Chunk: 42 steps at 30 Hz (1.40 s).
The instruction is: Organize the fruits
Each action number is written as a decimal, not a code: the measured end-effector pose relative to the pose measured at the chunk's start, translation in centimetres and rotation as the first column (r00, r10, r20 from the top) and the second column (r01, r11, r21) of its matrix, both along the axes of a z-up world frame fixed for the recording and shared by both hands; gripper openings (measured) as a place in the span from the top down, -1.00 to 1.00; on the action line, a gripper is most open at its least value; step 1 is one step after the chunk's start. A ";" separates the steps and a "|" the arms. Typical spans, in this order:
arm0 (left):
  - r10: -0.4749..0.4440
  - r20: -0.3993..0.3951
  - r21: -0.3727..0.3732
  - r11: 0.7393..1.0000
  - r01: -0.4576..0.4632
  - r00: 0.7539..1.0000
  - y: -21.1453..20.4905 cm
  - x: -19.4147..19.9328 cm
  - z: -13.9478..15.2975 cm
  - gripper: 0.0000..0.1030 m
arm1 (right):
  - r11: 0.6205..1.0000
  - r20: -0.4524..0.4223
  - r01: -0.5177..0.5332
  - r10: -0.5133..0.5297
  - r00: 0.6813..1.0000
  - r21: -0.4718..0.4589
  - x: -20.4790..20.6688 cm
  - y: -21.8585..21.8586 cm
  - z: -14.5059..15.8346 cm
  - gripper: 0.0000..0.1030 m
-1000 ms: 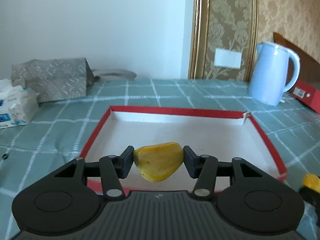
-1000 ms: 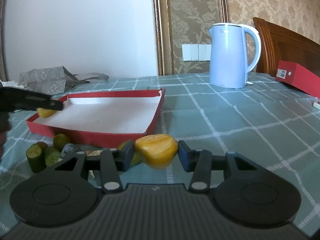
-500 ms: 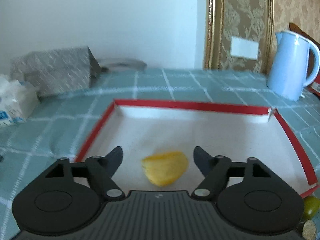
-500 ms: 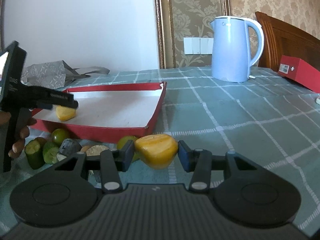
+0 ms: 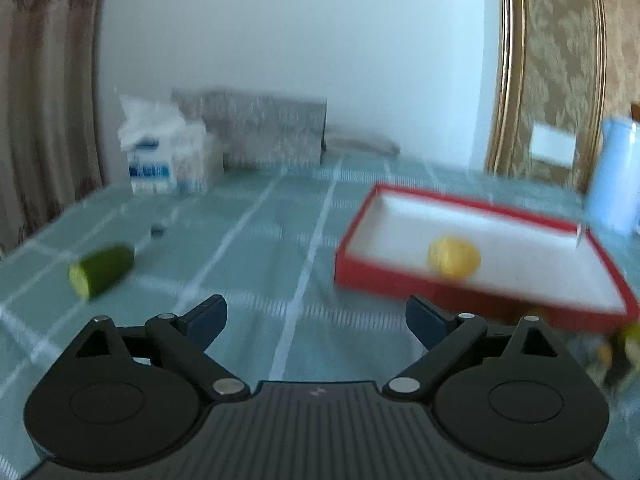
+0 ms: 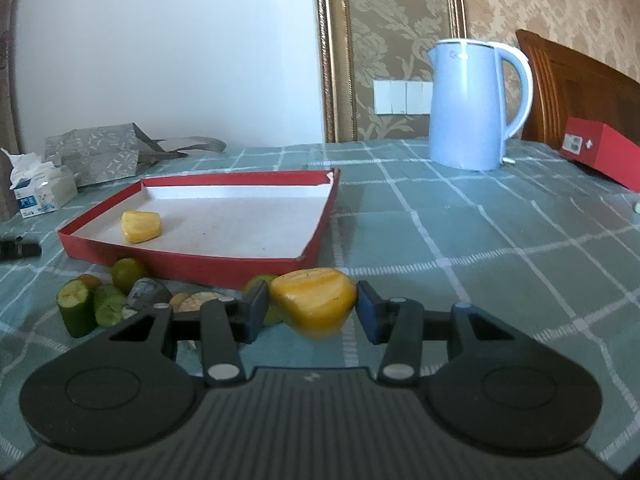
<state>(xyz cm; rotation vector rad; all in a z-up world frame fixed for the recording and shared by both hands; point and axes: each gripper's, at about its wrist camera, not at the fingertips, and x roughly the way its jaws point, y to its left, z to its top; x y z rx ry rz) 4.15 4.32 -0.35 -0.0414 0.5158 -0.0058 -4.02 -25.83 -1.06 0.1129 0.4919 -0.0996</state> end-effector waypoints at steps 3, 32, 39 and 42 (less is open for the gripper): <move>-0.001 -0.056 0.022 1.000 0.003 0.998 0.3 0.3 -0.8 -0.88 | 1.000 -0.005 -0.010 0.010 1.000 -0.002 0.1 0.3 0.2 0.13; -0.009 -0.144 0.054 0.998 0.017 0.989 -0.2 0.8 -2.3 -0.98 | 0.993 -0.221 -0.096 0.079 0.972 -0.068 17.8 2.3 -0.2 0.12; -0.009 -0.145 0.053 0.998 0.017 0.989 -0.1 0.9 -2.4 -0.98 | 0.988 -0.249 -0.110 0.080 0.965 -0.108 18.5 3.0 -0.8 0.12; -0.007 -0.146 0.053 0.998 0.015 0.989 0.0 0.9 -2.4 -1.00 | 0.989 -0.240 -0.102 0.073 0.968 -0.109 18.4 2.8 -0.6 -0.47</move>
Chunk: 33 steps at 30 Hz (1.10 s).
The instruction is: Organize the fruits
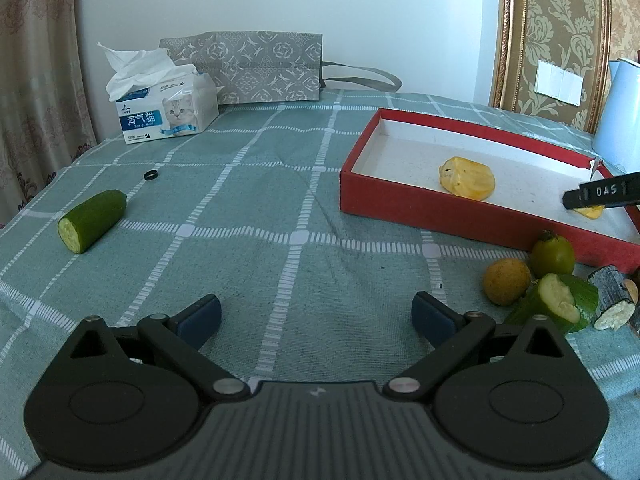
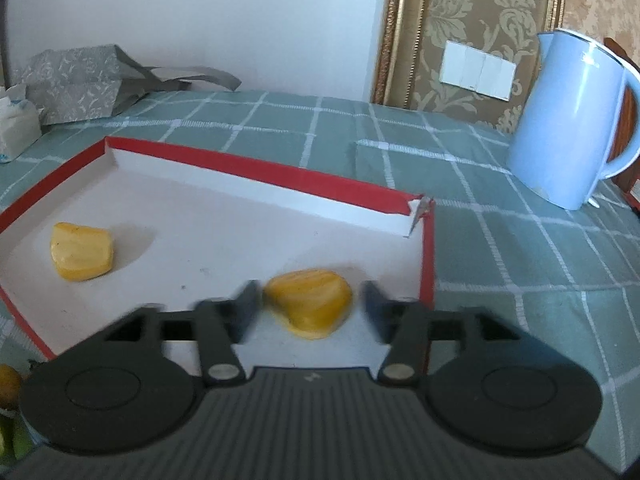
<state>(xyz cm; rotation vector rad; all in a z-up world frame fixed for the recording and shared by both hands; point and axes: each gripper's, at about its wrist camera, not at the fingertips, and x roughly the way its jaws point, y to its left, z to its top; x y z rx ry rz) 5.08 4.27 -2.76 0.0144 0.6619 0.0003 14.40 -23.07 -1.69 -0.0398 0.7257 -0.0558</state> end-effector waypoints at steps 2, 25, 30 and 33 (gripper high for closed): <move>0.000 0.000 0.000 1.000 0.000 1.000 0.0 -0.1 0.0 -1.00 | 1.000 0.044 0.001 -0.002 0.999 0.014 -0.6 -0.3 0.7 -0.71; -0.032 0.018 -0.020 0.999 0.033 0.999 0.1 -0.7 0.0 -1.00 | 0.982 0.282 0.174 -0.145 0.948 -0.080 -14.3 -3.4 1.4 -0.91; -0.146 0.144 -0.003 0.989 0.148 0.979 -0.9 -3.7 1.0 -1.00 | 0.977 0.190 0.208 -0.211 0.959 0.039 -14.1 -5.4 0.6 -0.92; -0.209 0.216 0.055 0.978 0.202 0.954 -2.2 -5.5 1.4 -1.00 | 0.965 0.187 0.236 -0.254 0.949 0.113 -14.3 -6.5 0.6 -0.92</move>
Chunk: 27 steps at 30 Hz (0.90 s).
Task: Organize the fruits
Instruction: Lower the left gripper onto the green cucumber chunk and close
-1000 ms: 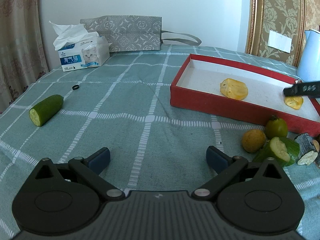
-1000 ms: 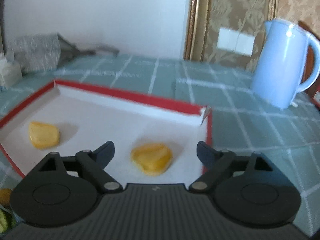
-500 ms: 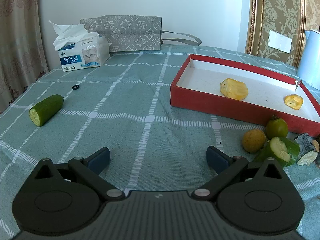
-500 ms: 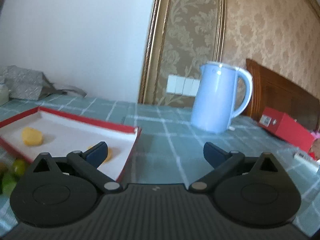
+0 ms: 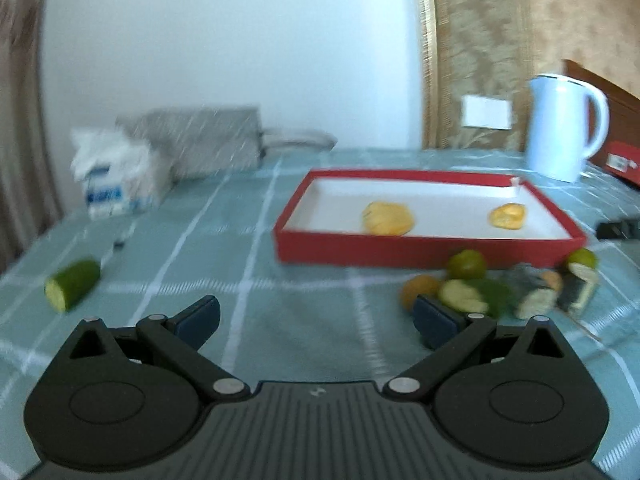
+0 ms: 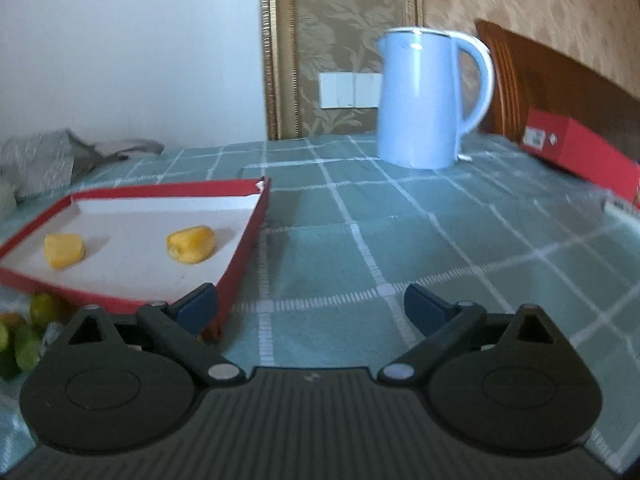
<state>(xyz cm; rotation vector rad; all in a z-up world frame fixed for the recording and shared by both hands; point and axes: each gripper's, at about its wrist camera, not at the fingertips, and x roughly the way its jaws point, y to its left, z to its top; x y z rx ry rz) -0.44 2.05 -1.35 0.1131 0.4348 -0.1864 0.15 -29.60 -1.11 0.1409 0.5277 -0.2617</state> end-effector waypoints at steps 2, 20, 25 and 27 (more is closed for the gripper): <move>-0.052 0.008 0.006 0.999 0.052 0.999 -0.9 -0.6 0.0 -1.00 | 1.000 0.004 0.012 -0.012 1.000 0.011 -0.2 -0.2 0.0 -0.92; -0.169 -0.080 0.069 0.982 0.175 0.982 -5.3 0.8 -0.6 -0.72 | 1.000 0.028 0.005 -0.006 1.000 0.017 -0.4 -0.1 0.3 -0.93; -0.182 -0.161 0.041 0.981 0.191 0.970 -5.2 2.1 -1.2 -0.13 | 1.000 0.040 0.006 -0.006 0.999 0.020 -0.6 0.0 0.5 -1.00; -0.189 -0.157 0.038 0.980 0.197 0.969 -5.3 2.1 -1.2 -0.10 | 1.000 0.049 0.008 -0.009 0.999 0.020 -0.7 -0.1 0.6 -1.00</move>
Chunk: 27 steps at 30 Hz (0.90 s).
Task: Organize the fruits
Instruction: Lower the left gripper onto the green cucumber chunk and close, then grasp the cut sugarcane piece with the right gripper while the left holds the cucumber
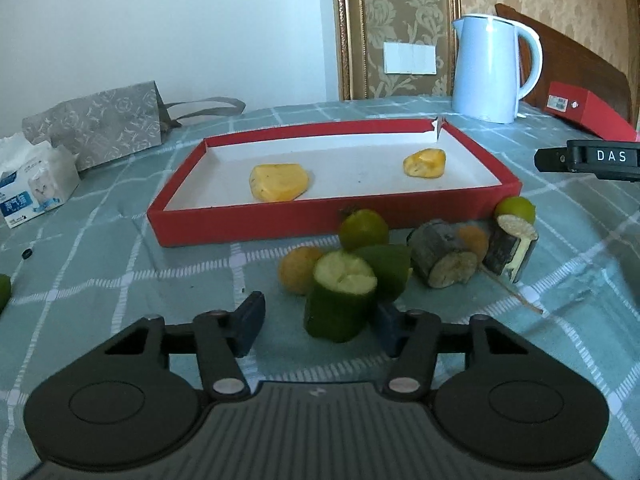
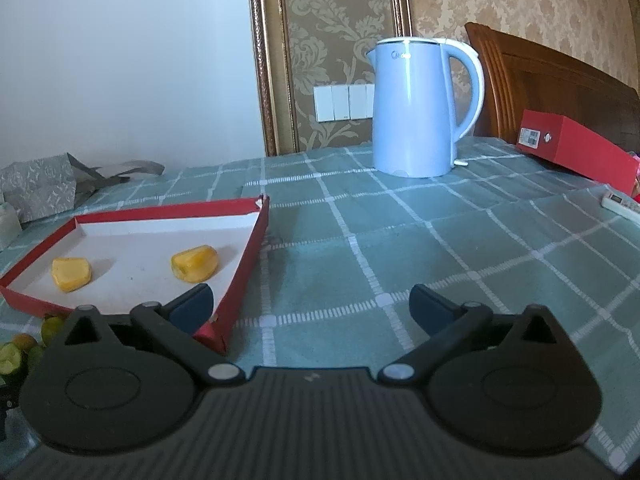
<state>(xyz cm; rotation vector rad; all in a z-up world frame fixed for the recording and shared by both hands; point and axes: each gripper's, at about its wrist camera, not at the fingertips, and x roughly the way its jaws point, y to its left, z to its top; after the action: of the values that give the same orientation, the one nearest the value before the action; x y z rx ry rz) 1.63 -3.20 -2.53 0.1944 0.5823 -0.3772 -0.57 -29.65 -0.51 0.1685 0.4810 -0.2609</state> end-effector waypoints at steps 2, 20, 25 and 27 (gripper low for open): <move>-0.009 0.008 0.012 1.000 0.009 1.000 -0.2 -0.1 0.0 -0.08 | 1.000 -0.001 -0.003 0.003 1.000 0.000 0.0 0.0 0.0 -1.00; 0.007 0.015 -0.029 1.000 -0.006 1.000 0.0 -0.6 0.3 0.39 | 0.998 -0.014 -0.022 0.021 1.000 -0.053 0.1 0.7 -0.1 -1.00; 0.095 0.048 -0.061 0.994 -0.092 0.994 2.5 -1.4 0.7 0.38 | 0.993 -0.006 -0.111 0.111 0.994 -0.033 -1.9 0.5 0.2 -1.00; 0.131 0.018 -0.088 0.988 -0.129 0.991 3.9 -1.1 0.6 0.38 | 0.983 -0.012 -0.177 0.176 0.984 -0.043 -2.9 0.9 0.1 -1.00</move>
<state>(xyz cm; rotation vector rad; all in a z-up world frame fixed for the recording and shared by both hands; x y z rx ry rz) 0.51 0.72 -1.96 0.0774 0.5509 -0.2727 -3.44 -28.76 -0.39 0.0812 0.4952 -0.0983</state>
